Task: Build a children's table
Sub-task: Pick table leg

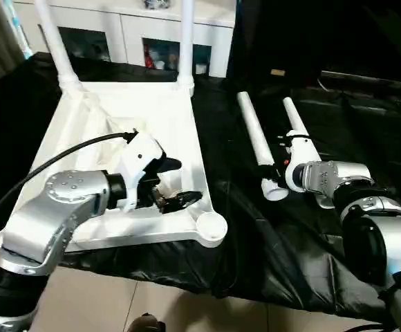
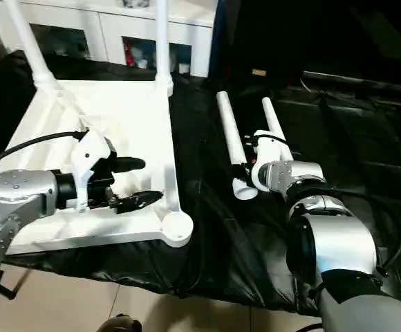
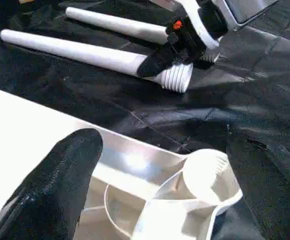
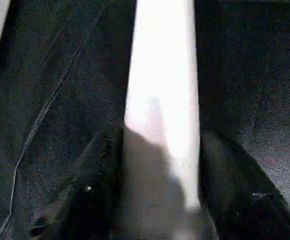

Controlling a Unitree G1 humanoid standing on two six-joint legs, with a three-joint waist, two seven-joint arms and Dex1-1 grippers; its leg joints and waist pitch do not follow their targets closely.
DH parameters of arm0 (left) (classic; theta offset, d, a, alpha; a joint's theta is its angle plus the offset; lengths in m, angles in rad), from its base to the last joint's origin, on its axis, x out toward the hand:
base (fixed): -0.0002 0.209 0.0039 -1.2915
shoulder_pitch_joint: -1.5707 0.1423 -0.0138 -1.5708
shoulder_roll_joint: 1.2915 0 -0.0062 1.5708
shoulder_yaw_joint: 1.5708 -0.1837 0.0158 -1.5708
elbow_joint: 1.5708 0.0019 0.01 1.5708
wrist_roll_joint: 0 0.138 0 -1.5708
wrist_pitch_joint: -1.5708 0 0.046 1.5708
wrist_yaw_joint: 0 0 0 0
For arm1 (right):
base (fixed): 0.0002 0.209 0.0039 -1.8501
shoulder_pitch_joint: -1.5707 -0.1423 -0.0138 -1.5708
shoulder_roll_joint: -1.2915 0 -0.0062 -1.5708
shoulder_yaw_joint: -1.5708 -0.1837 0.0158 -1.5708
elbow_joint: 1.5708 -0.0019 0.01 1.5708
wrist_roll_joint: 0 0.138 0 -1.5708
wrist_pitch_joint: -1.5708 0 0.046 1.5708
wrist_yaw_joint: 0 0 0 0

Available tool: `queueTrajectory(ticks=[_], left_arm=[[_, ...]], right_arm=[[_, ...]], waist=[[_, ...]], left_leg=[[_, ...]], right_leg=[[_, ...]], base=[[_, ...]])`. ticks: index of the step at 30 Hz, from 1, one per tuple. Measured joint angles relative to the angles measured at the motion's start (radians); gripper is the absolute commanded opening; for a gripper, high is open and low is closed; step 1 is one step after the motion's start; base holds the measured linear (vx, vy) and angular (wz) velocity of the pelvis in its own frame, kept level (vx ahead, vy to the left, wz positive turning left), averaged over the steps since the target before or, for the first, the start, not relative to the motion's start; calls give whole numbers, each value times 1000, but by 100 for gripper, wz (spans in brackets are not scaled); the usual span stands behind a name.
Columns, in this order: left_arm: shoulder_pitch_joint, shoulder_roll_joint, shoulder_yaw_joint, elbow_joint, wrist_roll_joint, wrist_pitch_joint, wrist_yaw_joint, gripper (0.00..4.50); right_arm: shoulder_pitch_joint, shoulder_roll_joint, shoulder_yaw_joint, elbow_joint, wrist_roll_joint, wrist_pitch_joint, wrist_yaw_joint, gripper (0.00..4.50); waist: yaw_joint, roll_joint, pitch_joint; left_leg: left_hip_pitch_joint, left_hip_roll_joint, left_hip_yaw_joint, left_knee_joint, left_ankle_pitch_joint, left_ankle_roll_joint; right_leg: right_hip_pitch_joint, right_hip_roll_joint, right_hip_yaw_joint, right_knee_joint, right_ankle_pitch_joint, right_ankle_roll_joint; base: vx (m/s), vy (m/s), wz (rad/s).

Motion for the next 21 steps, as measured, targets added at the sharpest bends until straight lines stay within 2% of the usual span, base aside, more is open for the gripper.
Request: queueTrajectory(ticks=[5, 12, 18, 21], left_arm=[[1, 3, 0, -7, -17, 11, 0, 450], [0, -11, 4, -1, -15, -8, 19, 450], [-23, -75, 14, 63, -6, -41, 76, 450], [-65, -139, 37, 130, 3, -67, 124, 450]], right_arm=[[3, 0, -22, 0, 10, 2, -17, 195], [12, -5, -54, 0, 32, -3, -36, 193], [51, -24, -121, 0, 87, -64, -6, 193], [85, -39, -161, -7, 125, -97, 52, 193]], waist=[[0, -2, -1], [-1, -6, -3], [-3, -8, -5], [-2, -6, -4]], left_leg=[[0, 0, 0, 0, 0, 0], [0, 0, 0, 0, 0, -1], [-1, 0, 1, 0, 1, -1], [-3, 0, 1, 0, 1, -1]], right_leg=[[0, 0, 0, 0, 0, 0], [0, 0, 0, 0, 0, 0], [0, -1, 0, -1, 2, 1], [-1, -1, 0, -1, 2, 1]], base=[[0, 0, 0], [0, 0, 0], [0, 0, 0], [0, 0, 0]])
